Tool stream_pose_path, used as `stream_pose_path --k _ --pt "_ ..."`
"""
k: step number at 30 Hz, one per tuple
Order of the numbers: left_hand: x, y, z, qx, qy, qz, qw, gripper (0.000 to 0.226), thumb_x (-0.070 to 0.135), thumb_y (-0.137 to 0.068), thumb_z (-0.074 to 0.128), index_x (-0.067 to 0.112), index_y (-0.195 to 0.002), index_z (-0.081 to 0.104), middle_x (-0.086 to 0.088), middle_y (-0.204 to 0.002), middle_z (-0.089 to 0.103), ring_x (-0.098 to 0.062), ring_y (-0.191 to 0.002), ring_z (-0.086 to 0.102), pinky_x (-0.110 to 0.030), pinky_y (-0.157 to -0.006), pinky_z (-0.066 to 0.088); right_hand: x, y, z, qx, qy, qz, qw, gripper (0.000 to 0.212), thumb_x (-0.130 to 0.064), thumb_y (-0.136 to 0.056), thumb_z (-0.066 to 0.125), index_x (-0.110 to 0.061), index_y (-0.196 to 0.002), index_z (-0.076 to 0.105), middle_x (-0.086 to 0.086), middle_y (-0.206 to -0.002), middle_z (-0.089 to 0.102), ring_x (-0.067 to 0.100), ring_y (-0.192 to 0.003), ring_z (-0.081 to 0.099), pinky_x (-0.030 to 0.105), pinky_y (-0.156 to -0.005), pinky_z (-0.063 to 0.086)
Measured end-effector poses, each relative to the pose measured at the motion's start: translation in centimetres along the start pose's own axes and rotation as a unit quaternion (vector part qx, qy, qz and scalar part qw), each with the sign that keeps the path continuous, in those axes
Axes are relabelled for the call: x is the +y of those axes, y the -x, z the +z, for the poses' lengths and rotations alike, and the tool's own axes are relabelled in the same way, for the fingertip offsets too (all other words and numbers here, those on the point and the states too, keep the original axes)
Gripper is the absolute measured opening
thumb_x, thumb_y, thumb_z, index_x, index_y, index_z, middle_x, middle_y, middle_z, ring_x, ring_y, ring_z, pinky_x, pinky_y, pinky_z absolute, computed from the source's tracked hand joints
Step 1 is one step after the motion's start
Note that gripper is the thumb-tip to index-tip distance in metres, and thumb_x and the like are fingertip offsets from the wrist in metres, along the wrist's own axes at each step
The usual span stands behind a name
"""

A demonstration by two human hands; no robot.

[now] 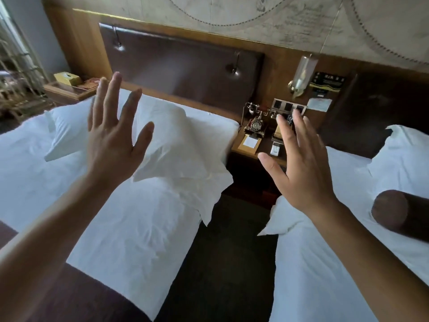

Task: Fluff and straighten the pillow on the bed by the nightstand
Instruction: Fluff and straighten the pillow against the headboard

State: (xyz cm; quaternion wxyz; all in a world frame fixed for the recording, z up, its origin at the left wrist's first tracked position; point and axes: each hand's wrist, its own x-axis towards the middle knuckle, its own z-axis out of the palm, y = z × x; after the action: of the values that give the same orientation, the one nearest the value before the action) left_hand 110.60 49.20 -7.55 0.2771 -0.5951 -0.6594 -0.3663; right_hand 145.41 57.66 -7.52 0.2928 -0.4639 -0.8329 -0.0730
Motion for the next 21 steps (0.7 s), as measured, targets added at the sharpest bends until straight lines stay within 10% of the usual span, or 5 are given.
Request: stream_pose_path --k 21 --pt "-3.4 -10.9 15.9 -0.061 -0.187 -0.095 0.976 0.073 0.062 -0.107 0.035 0.021 -0.167 0.024 -0.018 -0.175 0.005 -0.041 -0.163 0.002 -0.065 -0.129 0.008 9.6 -22.6 14.6 -0.005 -0.066 -0.115 0.991 0.084 -0.071 -0.098 0.035 -0.021 -0.164 0.018 0.011 -0.173 0.012 0.034 -0.16 0.008 0.062 -0.124 0.018"
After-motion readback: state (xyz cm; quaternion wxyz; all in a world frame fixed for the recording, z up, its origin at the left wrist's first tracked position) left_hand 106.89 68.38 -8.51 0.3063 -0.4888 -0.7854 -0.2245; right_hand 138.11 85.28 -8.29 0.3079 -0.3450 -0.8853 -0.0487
